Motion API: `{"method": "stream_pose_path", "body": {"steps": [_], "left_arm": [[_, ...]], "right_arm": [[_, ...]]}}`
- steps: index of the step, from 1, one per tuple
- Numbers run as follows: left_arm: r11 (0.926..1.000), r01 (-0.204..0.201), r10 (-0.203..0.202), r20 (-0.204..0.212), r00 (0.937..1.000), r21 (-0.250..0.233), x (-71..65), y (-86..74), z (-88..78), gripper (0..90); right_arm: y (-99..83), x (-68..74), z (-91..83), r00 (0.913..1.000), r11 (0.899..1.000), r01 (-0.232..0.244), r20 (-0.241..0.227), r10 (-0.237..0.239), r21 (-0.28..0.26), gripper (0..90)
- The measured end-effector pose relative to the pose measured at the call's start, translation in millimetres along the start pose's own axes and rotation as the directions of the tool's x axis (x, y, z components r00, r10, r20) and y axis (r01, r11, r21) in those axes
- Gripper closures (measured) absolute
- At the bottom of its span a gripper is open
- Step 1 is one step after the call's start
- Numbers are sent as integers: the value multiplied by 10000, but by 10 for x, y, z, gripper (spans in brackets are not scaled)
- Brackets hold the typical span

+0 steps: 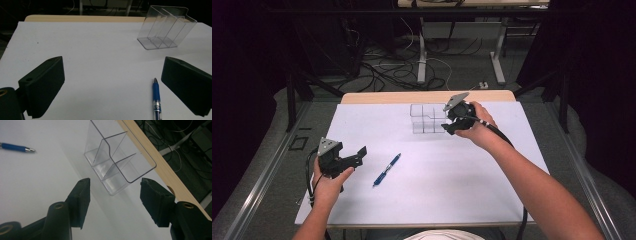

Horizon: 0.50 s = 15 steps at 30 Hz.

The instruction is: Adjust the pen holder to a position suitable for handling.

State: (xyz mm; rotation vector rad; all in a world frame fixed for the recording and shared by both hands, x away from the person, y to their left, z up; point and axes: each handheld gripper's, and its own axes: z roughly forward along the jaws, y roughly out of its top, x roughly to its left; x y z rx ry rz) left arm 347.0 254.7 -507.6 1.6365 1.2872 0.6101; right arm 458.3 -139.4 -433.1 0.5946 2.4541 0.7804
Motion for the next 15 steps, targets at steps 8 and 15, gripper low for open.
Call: {"method": "stream_pose_path", "body": {"steps": [8,15], "left_arm": [[10000,-50,50,-29,10000,33,12,1,4,47],[9997,-232,232,-19,9997,24,-2,-5,21,26]], "right_arm": [[218,18,146,9812,9835,1710,-1011,-1644,598,414],[413,-76,213,9521,9560,2827,-1439,-2697,788,427]]}}
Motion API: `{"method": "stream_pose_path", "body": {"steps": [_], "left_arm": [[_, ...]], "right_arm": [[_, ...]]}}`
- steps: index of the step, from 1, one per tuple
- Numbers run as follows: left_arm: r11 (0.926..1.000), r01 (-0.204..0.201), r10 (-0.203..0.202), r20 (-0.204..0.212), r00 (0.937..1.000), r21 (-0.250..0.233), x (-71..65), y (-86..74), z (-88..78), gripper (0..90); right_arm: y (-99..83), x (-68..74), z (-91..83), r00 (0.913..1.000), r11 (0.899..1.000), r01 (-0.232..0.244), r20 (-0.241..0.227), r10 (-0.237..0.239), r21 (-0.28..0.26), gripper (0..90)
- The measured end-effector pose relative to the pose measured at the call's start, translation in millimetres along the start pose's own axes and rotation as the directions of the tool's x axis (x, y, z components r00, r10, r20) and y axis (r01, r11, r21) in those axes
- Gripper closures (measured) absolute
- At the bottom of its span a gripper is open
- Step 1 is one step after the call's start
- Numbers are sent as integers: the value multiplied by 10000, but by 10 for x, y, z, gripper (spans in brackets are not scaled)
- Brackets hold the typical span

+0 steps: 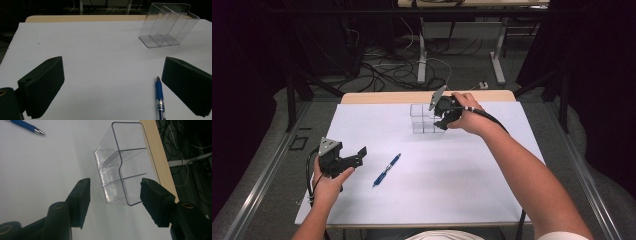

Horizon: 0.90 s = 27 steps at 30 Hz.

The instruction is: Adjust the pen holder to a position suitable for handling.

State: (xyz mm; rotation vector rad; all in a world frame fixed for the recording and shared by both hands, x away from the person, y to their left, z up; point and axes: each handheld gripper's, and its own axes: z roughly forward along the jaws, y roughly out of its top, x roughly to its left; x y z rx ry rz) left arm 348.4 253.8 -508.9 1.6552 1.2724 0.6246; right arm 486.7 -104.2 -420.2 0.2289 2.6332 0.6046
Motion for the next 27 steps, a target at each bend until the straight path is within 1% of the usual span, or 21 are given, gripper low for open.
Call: {"method": "stream_pose_path", "body": {"steps": [1,2,3,4,5,7,9,10,12,13,16,17,18,19,20,21,22,23,24,26,27], "left_arm": [[9999,-71,71,11,10000,-82,-10,1,7,9],[9999,-71,71,11,10000,-82,-10,1,7,1],[9999,-75,75,35,10000,-83,-17,-1,8,1],[9999,-48,49,49,10000,-94,-23,-5,13,1],[9998,-196,196,20,9998,7,-21,-11,15,1],[9998,-186,186,2,9998,29,-24,-15,19,1],[9998,-188,188,2,9998,69,-25,-21,22,1],[9998,-204,204,-25,9998,65,-19,-24,24,1],[9998,-210,211,-21,9998,62,-12,-24,24,1],[9999,-128,128,-12,9999,62,-8,-27,24,1],[10000,-55,55,-10,10000,54,-5,-30,27,1],[10000,-49,49,-1,10000,82,-2,-31,27,1],[9999,-82,82,1,10000,138,3,-31,25,1],[9999,-68,68,3,10000,141,3,-31,25,1],[9999,-82,81,20,10000,142,1,-31,24,1],[10000,-46,46,38,10000,76,-10,-31,27,1],[10000,-46,46,38,10000,76,-10,-31,27,1],[10000,-43,43,38,10000,76,-12,-31,27,1],[10000,-42,42,42,10000,77,-12,-32,28,1],[9998,-95,95,38,9999,165,1,-35,29,1],[9998,-95,95,38,9999,165,1,-35,29,1]], "right_arm": [[21,-20,8,9998,9998,185,-101,-184,99,436],[21,-20,8,9998,9998,185,-101,-184,99,436],[62,-58,29,9983,9982,522,-261,-514,293,443],[82,-76,41,9975,9972,650,-314,-638,380,441],[101,-96,60,9960,9954,839,-362,-822,469,435],[135,-126,95,9939,9929,1035,-453,-1009,591,426],[163,-154,136,9928,9917,1124,-497,-1094,618,423],[174,-165,158,9917,9911,1162,-628,-1121,653,423],[193,-184,211,9906,9892,1231,-697,-1176,798,424],[199,-199,239,9888,9873,1342,-768,-1277,855,424],[217,-203,284,9875,9851,1418,-833,-1340,968,429],[231,-212,332,9853,9848,1505,-940,-1423,868,435],[237,-214,358,9850,9851,1500,-986,-1416,843,438],[243,-216,376,9847,9835,1530,-983,-1436,963,445],[245,-224,404,9826,9812,1655,-1020,-1554,993,452],[244,-220,427,9829,9814,1602,-1088,-1487,1055,459],[244,-220,427,9829,9814,1602,-1088,-1487,1055,459],[244,-222,474,9803,9780,1780,-1055,-1667,1089,481],[245,-221,489,9796,9775,1770,-1169,-1636,1150,486],[244,-226,521,9779,9742,1891,-1141,-1753,1234,495],[244,-222,533,9789,9743,1846,-1123,-1706,1294,497]]}}
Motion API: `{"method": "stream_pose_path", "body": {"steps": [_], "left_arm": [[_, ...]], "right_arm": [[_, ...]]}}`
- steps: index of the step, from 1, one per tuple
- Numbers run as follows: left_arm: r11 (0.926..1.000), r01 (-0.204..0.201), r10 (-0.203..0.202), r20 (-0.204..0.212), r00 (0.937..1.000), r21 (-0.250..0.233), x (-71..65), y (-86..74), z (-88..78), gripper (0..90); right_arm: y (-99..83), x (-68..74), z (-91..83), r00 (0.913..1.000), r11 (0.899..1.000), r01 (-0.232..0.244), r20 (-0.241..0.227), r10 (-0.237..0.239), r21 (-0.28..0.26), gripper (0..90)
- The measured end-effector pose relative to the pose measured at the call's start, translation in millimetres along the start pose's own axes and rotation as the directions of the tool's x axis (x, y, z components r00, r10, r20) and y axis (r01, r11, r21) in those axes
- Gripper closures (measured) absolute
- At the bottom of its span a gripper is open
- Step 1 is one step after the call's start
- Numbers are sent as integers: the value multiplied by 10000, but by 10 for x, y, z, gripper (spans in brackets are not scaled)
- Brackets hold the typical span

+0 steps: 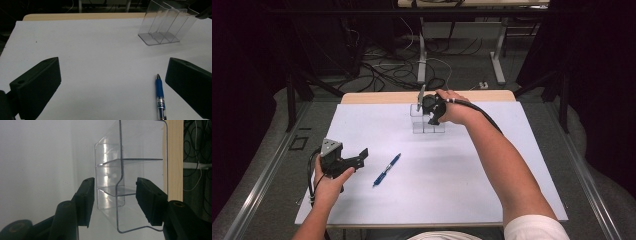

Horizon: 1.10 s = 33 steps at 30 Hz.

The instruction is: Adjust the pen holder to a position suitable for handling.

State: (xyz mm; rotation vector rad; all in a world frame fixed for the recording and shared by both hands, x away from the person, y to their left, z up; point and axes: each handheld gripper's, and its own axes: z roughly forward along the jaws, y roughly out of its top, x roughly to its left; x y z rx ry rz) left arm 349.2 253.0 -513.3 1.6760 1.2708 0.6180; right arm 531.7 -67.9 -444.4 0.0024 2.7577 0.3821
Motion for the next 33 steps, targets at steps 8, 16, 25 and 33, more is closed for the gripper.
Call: {"method": "stream_pose_path", "body": {"steps": [8,16,25,33], "left_arm": [[10000,78,-78,-14,10000,-48,4,-2,0,1],[9999,95,-95,13,10000,-66,1,-2,4,1],[10000,75,-75,67,9999,-7,-8,0,11,1],[9999,128,-127,77,9999,-24,-12,-2,25,1]], "right_arm": [[47,10,86,9994,9997,211,-261,-207,148,599],[89,14,132,9991,9996,261,-335,-256,147,651],[116,44,93,9970,9980,551,-563,-532,324,874],[120,69,84,9947,9975,626,-839,-596,334,888]]}}
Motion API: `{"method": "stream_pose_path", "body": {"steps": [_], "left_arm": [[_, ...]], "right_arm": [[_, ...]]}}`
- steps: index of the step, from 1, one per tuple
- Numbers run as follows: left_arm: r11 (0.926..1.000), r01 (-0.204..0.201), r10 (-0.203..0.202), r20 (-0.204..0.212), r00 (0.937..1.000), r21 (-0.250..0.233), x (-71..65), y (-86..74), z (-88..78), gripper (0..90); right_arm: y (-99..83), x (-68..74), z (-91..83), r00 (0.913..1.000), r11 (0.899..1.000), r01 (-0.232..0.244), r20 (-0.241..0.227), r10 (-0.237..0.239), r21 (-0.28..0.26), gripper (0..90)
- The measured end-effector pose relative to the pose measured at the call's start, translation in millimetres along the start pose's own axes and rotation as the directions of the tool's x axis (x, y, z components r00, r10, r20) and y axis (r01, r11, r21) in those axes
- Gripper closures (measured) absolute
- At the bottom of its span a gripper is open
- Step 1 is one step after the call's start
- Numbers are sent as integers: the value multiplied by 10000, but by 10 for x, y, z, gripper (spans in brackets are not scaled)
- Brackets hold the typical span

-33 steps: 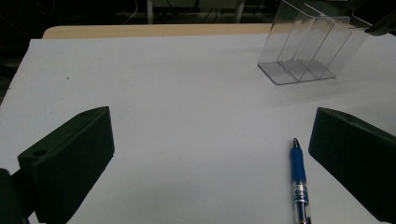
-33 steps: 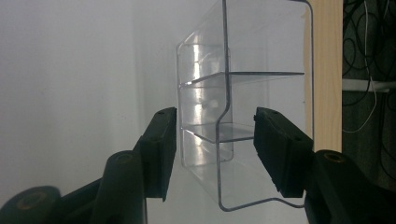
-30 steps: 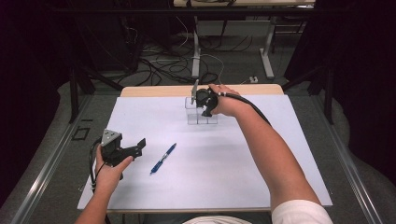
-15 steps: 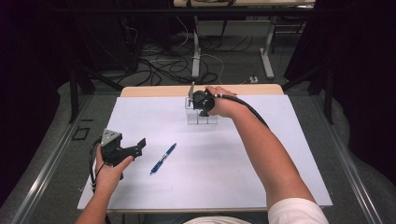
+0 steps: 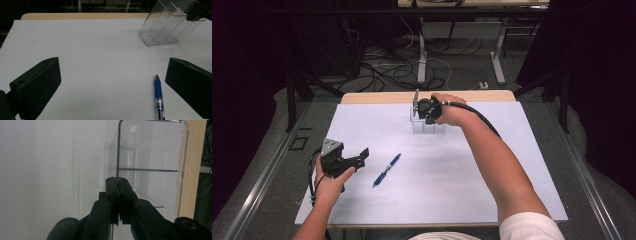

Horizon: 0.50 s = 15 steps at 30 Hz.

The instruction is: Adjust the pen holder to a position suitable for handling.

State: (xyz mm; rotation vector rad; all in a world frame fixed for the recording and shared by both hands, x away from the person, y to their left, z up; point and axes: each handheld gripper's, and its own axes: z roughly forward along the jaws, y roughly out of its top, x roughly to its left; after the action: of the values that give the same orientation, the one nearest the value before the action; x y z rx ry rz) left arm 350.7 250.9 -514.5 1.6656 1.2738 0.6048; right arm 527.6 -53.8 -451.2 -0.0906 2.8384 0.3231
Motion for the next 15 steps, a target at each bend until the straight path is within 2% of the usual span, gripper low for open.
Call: {"method": "stream_pose_path", "body": {"steps": [5,7,8,9,12,14,15], "left_arm": [[10000,-71,71,18,10000,60,-6,0,12,1],[10000,-33,33,5,10000,52,-4,1,10,1],[10000,-7,7,0,10000,20,-2,0,11,1],[10000,0,0,-4,10000,41,2,0,9,1],[10000,41,-41,-7,10000,33,5,0,6,1],[10000,51,-51,-6,10000,22,5,0,6,1],[10000,49,-49,-5,10000,39,6,0,6,1]], "right_arm": [[-14,-8,-7,9998,9998,165,91,-164,-88,890],[-14,-1,-11,9999,9999,94,50,-94,-52,890],[-16,-1,-6,9995,9996,259,181,-256,-137,889],[-11,-4,-15,9995,9996,291,120,-291,-48,889],[-4,-2,-25,9994,9996,279,183,-279,-8,885],[4,10,-38,9999,10000,16,107,-16,-11,883],[7,3,-41,9999,9999,147,82,-147,-49,883]]}}
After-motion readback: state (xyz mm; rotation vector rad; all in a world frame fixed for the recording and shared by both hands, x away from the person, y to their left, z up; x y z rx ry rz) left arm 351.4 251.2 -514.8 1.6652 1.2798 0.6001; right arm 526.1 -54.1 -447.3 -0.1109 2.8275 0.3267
